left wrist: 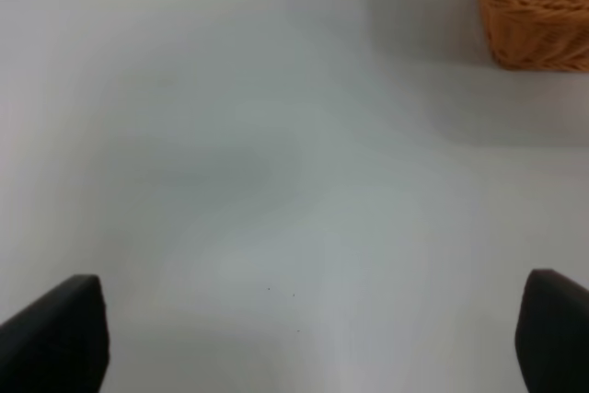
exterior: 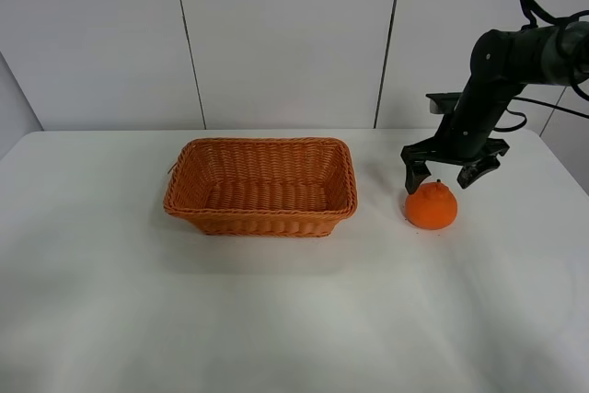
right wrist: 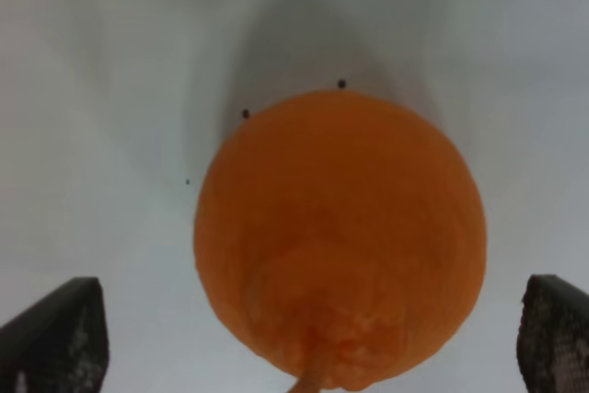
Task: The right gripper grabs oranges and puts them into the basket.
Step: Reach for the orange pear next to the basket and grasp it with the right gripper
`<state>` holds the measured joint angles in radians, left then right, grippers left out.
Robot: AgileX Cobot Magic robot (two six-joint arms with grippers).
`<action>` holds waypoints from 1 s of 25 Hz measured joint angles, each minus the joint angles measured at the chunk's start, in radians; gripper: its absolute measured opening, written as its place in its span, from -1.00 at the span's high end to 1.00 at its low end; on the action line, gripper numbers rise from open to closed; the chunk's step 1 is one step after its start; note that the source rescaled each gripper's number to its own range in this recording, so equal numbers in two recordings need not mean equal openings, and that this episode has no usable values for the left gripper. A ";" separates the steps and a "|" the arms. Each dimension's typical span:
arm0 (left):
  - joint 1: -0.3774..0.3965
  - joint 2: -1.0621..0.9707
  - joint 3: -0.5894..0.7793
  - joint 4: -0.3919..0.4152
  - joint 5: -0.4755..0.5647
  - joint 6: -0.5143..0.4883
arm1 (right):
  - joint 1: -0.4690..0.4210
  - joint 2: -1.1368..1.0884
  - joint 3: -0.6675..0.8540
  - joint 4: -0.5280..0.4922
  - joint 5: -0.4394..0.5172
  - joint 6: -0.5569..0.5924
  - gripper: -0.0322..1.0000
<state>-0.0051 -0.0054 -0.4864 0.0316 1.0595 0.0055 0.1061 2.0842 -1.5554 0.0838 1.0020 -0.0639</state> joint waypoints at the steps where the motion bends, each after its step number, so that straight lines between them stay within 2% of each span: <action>1: 0.000 0.000 0.000 0.000 0.000 0.000 | 0.000 0.000 0.000 -0.005 -0.002 0.000 -0.96; 6: 0.000 0.000 0.000 0.000 0.000 0.000 | 0.000 0.002 0.000 -0.002 -0.052 0.000 -0.96; 22: 0.000 0.000 0.000 0.000 0.000 0.000 | 0.001 0.141 -0.002 -0.047 -0.078 0.064 -0.96; 25: 0.000 0.000 0.000 0.000 0.000 0.000 | 0.001 0.144 -0.002 -0.046 -0.080 0.064 -0.87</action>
<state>-0.0051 -0.0054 -0.4864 0.0316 1.0595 0.0055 0.1068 2.2285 -1.5577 0.0379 0.9219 0.0000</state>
